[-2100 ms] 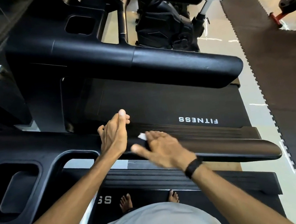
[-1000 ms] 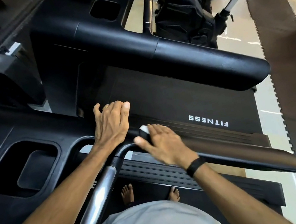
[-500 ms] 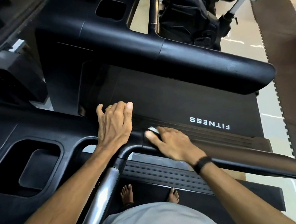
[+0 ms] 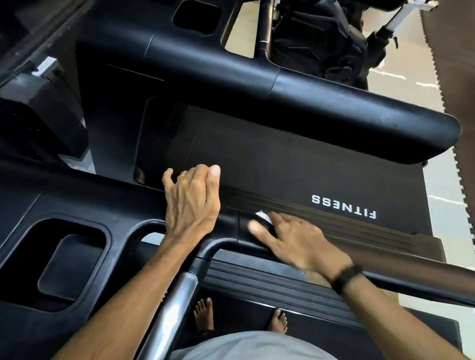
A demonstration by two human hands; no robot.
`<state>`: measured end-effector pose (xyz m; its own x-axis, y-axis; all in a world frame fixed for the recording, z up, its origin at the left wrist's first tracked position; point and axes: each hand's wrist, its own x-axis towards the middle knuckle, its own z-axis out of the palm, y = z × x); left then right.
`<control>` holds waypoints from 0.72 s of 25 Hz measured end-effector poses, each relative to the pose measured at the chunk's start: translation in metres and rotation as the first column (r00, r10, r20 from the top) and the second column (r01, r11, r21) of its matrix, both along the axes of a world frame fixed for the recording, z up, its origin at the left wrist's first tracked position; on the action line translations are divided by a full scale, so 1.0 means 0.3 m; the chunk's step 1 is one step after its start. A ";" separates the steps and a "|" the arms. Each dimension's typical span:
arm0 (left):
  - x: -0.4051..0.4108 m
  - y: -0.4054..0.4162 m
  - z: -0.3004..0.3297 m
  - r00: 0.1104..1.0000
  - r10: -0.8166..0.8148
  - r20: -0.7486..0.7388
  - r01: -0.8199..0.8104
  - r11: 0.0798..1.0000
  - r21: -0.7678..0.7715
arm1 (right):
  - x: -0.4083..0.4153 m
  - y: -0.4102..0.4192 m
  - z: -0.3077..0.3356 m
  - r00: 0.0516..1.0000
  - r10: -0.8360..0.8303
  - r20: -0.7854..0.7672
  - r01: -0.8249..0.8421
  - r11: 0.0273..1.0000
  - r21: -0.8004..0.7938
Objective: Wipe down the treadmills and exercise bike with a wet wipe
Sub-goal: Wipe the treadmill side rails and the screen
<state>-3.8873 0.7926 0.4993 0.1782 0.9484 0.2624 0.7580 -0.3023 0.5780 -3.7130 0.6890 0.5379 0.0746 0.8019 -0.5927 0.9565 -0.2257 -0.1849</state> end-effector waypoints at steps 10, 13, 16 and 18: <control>-0.013 0.012 -0.007 0.989 0.120 0.089 -0.113 0.991 -0.074 | 0.016 -0.096 0.041 0.977 0.206 -0.063 -0.197 0.972 0.127; -0.011 0.018 -0.004 0.991 0.106 0.081 -0.101 0.993 -0.063 | 0.065 0.030 0.013 0.986 -0.083 -0.146 0.071 0.993 -0.091; -0.012 0.016 -0.004 0.993 0.095 0.068 -0.092 0.994 -0.057 | -0.023 0.216 -0.024 0.941 -0.214 -0.264 0.134 0.947 -0.292; -0.011 0.015 0.001 0.992 0.107 0.073 -0.102 0.992 -0.068 | -0.098 0.259 -0.030 0.944 -0.114 -0.308 0.042 0.972 -0.232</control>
